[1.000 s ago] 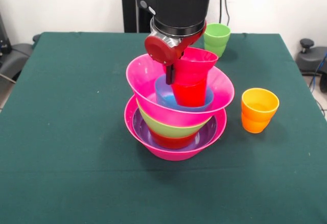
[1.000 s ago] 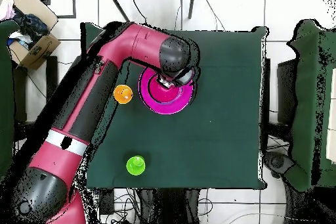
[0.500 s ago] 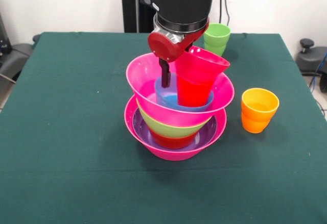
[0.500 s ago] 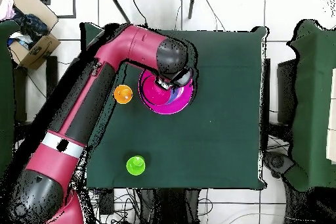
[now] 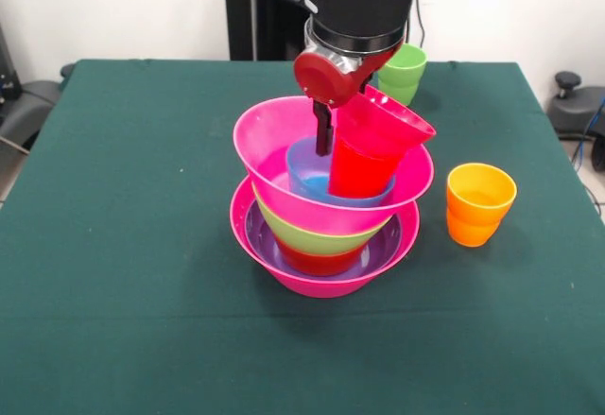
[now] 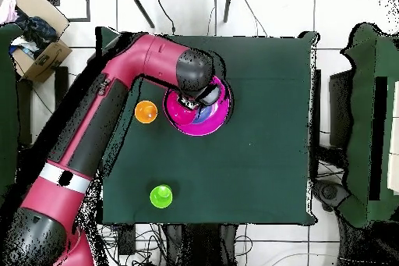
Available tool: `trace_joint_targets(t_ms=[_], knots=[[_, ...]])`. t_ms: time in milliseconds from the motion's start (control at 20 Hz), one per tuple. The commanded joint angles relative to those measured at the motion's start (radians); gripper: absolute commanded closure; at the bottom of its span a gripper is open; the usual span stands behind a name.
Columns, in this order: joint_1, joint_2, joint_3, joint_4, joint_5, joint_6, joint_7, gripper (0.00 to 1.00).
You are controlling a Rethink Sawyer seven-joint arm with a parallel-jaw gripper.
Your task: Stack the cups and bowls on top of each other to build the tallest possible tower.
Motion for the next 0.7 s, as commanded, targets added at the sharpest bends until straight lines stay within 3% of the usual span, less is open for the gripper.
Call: trace_joint_targets(t_ms=[50,700], knots=[[-0.006,-0.031,0.095,0.023,-0.029,-0.005,-0.228,0.00],[-0.023,-0.033,0.095,0.014,-0.042,-0.007,-0.199,0.00]])
